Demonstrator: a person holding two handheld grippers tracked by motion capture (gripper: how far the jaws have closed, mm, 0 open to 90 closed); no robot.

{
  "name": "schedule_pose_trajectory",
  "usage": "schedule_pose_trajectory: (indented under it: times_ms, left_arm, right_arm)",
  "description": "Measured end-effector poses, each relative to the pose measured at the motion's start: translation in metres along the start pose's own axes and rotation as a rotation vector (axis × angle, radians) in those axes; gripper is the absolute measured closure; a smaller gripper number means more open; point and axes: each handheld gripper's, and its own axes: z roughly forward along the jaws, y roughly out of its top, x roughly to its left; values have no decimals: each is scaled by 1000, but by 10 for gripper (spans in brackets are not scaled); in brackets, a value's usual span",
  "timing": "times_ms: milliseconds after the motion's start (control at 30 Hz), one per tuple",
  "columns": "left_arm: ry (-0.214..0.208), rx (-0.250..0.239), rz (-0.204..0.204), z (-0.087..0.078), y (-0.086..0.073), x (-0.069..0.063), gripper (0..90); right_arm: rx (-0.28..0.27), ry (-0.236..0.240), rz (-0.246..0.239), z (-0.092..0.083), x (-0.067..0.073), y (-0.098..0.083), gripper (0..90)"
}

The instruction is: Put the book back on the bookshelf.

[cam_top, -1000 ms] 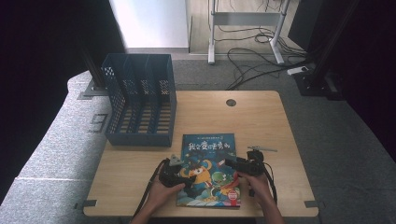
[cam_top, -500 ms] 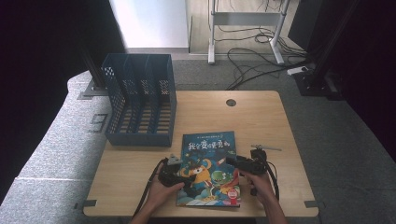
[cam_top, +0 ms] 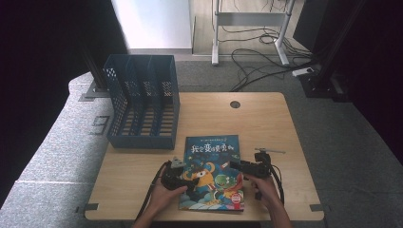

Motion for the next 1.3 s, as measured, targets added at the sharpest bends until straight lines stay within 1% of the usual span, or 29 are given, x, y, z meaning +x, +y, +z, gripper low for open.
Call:
schedule_pose_trajectory:
  times_ms: [233,433,633,933,1033,1133,1167,1300]
  left_arm:
    - [5,2,4,0,0,-1,145]
    - [5,3,5,0,0,-1,145]
    - [6,3,7,0,0,-1,146]
    - [10,3,10,1,0,-1,146]
    - [10,4,11,1,0,-1,146]
    - [10,4,12,1,0,-1,146]
    - [11,4,12,1,0,-1,145]
    - [11,3,11,1,-1,-1,145]
  right_arm:
    - [17,-20,-3,3,-1,-1,325]
    - [41,-79,-48,10,1,-4,312]
    - [56,-121,-80,14,4,-6,308]
    - [45,-141,-106,17,5,-6,310]
    - [45,-159,-123,20,5,-5,303]
    - [53,-175,-128,23,7,-2,290]
    - [51,-190,-146,26,7,0,283]
    - [53,-207,-152,29,9,3,274]
